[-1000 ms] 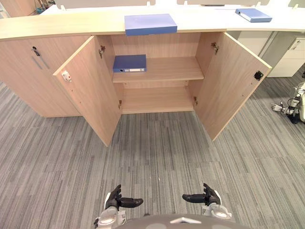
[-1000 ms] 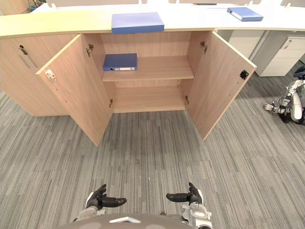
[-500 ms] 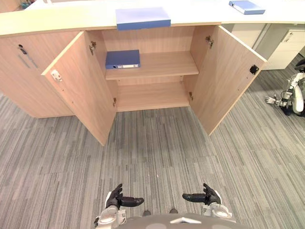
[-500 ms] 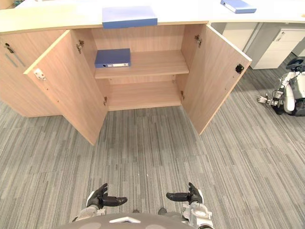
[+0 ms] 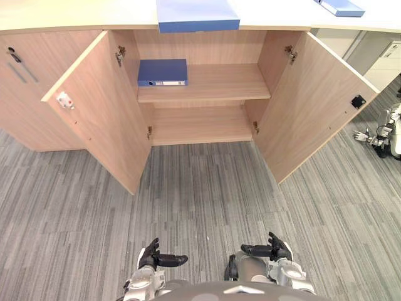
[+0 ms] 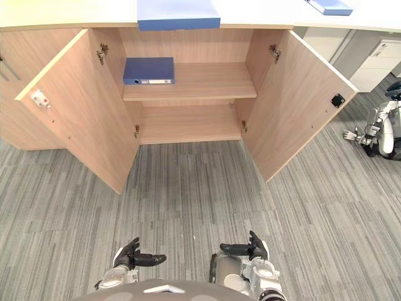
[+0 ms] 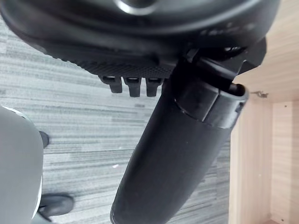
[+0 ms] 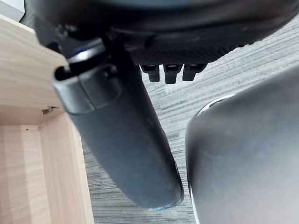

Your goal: Walk over to the cabinet, pick up the folder, carry it to the office cabinet, place the folder inside the office cabinet, then close the office cabinet door

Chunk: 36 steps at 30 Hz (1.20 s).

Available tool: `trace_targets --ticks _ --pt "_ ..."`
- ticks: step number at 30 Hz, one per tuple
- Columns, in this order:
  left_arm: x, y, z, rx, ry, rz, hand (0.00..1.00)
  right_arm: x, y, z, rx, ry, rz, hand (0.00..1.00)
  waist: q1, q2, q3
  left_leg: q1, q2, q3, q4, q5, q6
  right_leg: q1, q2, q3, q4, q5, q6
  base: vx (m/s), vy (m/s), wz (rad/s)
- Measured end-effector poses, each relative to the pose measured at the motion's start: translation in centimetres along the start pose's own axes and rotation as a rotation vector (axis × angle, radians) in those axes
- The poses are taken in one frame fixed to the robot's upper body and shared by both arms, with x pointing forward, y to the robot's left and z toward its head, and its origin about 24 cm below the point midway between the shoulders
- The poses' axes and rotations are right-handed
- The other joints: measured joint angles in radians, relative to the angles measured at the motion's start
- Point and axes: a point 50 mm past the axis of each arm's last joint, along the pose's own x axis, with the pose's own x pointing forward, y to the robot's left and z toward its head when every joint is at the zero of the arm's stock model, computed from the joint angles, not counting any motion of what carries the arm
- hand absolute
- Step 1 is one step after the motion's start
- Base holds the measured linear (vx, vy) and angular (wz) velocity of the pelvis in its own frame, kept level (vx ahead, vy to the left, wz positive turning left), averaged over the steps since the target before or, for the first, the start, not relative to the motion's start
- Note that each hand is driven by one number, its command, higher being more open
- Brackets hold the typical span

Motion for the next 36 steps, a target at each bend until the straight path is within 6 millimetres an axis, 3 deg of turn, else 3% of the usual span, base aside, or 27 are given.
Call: trace_targets --ticks 2,3,4,5,6,7,9,11,13,15,17,19,20,21,22,24,27,28,31,34,35,36 --pt "0.0 0.0 -0.1 0.001 0.004 -0.001 1.00 0.0 -0.1 0.4 0.005 -0.017 -0.002 1.00 -0.016 0.005 0.003 0.026 0.030 -0.028 -0.025 -0.013 -0.037 -0.024 0.036 0.004 -0.182 0.090 -0.008 0.33 -0.141 0.47" --pt "-0.1 0.2 -0.4 -0.001 0.013 0.002 1.00 -0.1 -0.2 0.1 0.013 -0.013 -0.008 1.00 -0.018 -0.002 0.000 0.046 0.033 -0.042 -0.026 -0.026 -0.061 -0.021 0.033 0.012 -0.212 0.176 -0.034 0.52 -0.238 0.42" --pt "-0.1 -0.1 -0.7 -0.053 0.031 0.011 1.00 0.0 -0.3 0.3 0.024 -0.018 -0.011 1.00 -0.017 0.019 -0.001 0.056 0.069 -0.050 0.017 -0.039 -0.090 -0.002 0.045 -0.016 -0.182 0.194 -0.086 0.53 -0.249 0.38" --pt "-0.1 -0.3 -0.7 -0.072 0.031 0.014 1.00 0.0 -0.3 0.3 0.026 -0.020 -0.012 1.00 -0.017 0.023 -0.003 0.035 0.073 -0.050 0.066 -0.033 -0.102 0.007 0.046 -0.021 -0.186 0.177 -0.092 0.66 -0.299 0.33" --pt "-0.1 -0.3 -0.6 -0.103 0.026 0.019 1.00 0.0 -0.2 0.4 0.027 -0.025 -0.010 1.00 -0.018 0.033 0.002 -0.026 0.090 -0.045 0.225 -0.017 -0.127 0.044 0.054 -0.029 -0.207 0.160 -0.104 0.43 -0.190 0.24" --pt "-0.1 -0.3 -0.5 -0.120 0.022 0.024 1.00 0.0 -0.4 0.4 0.027 -0.025 -0.011 1.00 -0.018 0.040 0.005 -0.077 0.103 -0.045 0.354 0.000 -0.123 0.073 0.057 -0.032 -0.229 0.153 -0.110 0.53 -0.222 0.22" --pt "-0.2 -0.1 -0.2 -0.182 -0.005 0.052 1.00 -0.2 -0.6 0.2 0.047 -0.020 -0.024 1.00 -0.002 0.053 0.020 -0.267 0.203 -0.027 0.816 0.020 -0.118 0.215 0.092 -0.034 -0.307 0.140 -0.130 0.57 -0.255 0.09" --pt "-0.2 0.1 0.7 -0.188 -0.049 0.054 1.00 -0.4 -0.3 0.0 0.059 -0.024 -0.020 1.00 0.019 0.035 0.030 -0.342 0.242 -0.008 0.915 0.014 -0.127 0.310 0.099 -0.027 -0.344 0.129 -0.147 0.41 -0.181 -0.13" --pt "-0.2 0.0 1.4 -0.182 -0.079 0.046 1.00 -0.4 0.3 0.3 0.080 -0.040 -0.011 1.00 0.028 0.026 0.027 -0.424 0.252 0.011 0.877 0.010 -0.126 0.365 0.100 -0.013 -0.395 0.121 -0.149 0.29 -0.091 -0.29" --pt "-0.1 -0.3 1.8 -0.186 -0.093 0.040 1.00 -0.5 1.0 0.5 0.122 -0.048 -0.003 1.00 0.036 0.025 0.027 -0.479 0.255 0.070 0.694 0.005 -0.132 0.422 0.096 0.009 -0.447 0.113 -0.131 0.32 -0.012 -0.35" --pt "0.0 -0.3 2.1 -0.184 -0.101 0.038 1.00 -0.6 1.1 0.1 0.128 -0.036 -0.005 1.00 0.044 0.017 0.031 -0.484 0.214 0.087 0.506 0.014 -0.137 0.460 0.077 0.013 -0.462 0.098 -0.106 0.30 0.066 -0.10" --pt "0.0 -0.3 2.3 -0.182 -0.105 0.037 1.00 -0.6 1.0 0.1 0.133 -0.035 -0.009 1.00 0.046 0.010 0.030 -0.494 0.158 0.084 0.342 0.078 -0.135 0.488 0.056 0.018 -0.479 0.081 -0.078 0.34 0.169 -0.06" --pt "0.0 -0.3 2.3 -0.181 -0.102 0.037 1.00 -0.6 1.1 0.1 0.133 -0.034 -0.008 1.00 0.052 0.006 0.028 -0.490 0.128 0.061 0.290 0.168 -0.106 0.497 0.044 0.038 -0.480 0.066 -0.056 0.35 0.197 -0.27" --pt "0.0 -0.3 2.2 -0.180 -0.100 0.039 1.00 -0.6 1.2 0.0 0.134 -0.031 -0.005 1.00 0.057 0.002 0.024 -0.480 0.114 0.055 0.280 0.203 -0.082 0.499 0.037 0.056 -0.480 0.059 -0.045 0.39 0.228 -0.43" --pt "0.1 0.1 2.2 -0.172 -0.098 0.044 1.00 -0.7 1.7 -0.3 0.142 -0.020 0.004 1.00 0.064 -0.009 0.013 -0.475 0.098 0.074 0.289 0.194 -0.055 0.500 0.014 0.084 -0.473 0.049 -0.029 0.32 0.191 -0.41" --pt "0.1 0.3 2.1 -0.163 -0.090 0.051 1.00 -0.9 2.2 -0.8 0.150 0.000 0.018 1.00 0.075 -0.024 0.012 -0.426 0.092 0.125 0.300 0.136 -0.037 0.453 -0.015 0.124 -0.322 0.032 0.000 0.38 0.240 -0.61" --pt "0.1 0.8 1.5 -0.121 -0.068 0.051 1.00 -0.8 2.8 -0.4 0.136 -0.014 0.048 1.00 0.059 -0.046 -0.001 -0.314 0.063 0.155 0.290 0.068 -0.010 0.269 -0.076 0.122 0.163 0.064 0.067 0.35 0.239 -0.28" --pt "0.1 0.8 1.4 -0.102 -0.063 0.048 1.00 -0.8 2.9 -0.4 0.134 -0.013 0.055 1.00 0.052 -0.048 -0.004 -0.270 0.051 0.153 0.282 0.047 -0.005 0.221 -0.099 0.114 0.267 0.057 0.056 0.42 0.190 0.15" --pt "0.1 0.8 1.3 -0.104 -0.059 0.048 1.00 -0.8 3.3 -0.1 0.112 -0.030 0.069 1.00 0.051 -0.051 -0.011 -0.187 0.050 0.146 0.245 0.027 -0.005 0.140 -0.101 0.092 0.290 0.028 0.012 0.39 0.039 0.14" --pt "0.0 0.4 1.0 -0.111 -0.048 0.041 1.00 -0.8 3.3 0.1 0.115 -0.050 0.077 1.00 0.039 -0.036 -0.023 -0.118 0.073 0.111 0.179 0.028 -0.011 0.098 -0.050 0.065 0.066 0.008 -0.004 0.37 -0.108 0.35" --pt "0.0 0.3 0.8 -0.112 -0.042 0.038 1.00 -0.8 3.3 0.0 0.114 -0.046 0.077 1.00 0.037 -0.035 -0.029 -0.101 0.076 0.093 0.158 0.029 -0.037 0.104 -0.028 0.068 -0.115 0.048 -0.005 0.41 -0.157 0.49" --pt "0.0 0.5 0.6 -0.116 -0.032 0.039 1.00 -0.8 3.2 -0.4 0.114 -0.025 0.073 1.00 0.037 -0.049 -0.039 -0.088 0.060 0.067 0.143 0.019 -0.064 0.125 -0.025 0.078 -0.241 0.182 -0.040 0.42 -0.155 0.41"
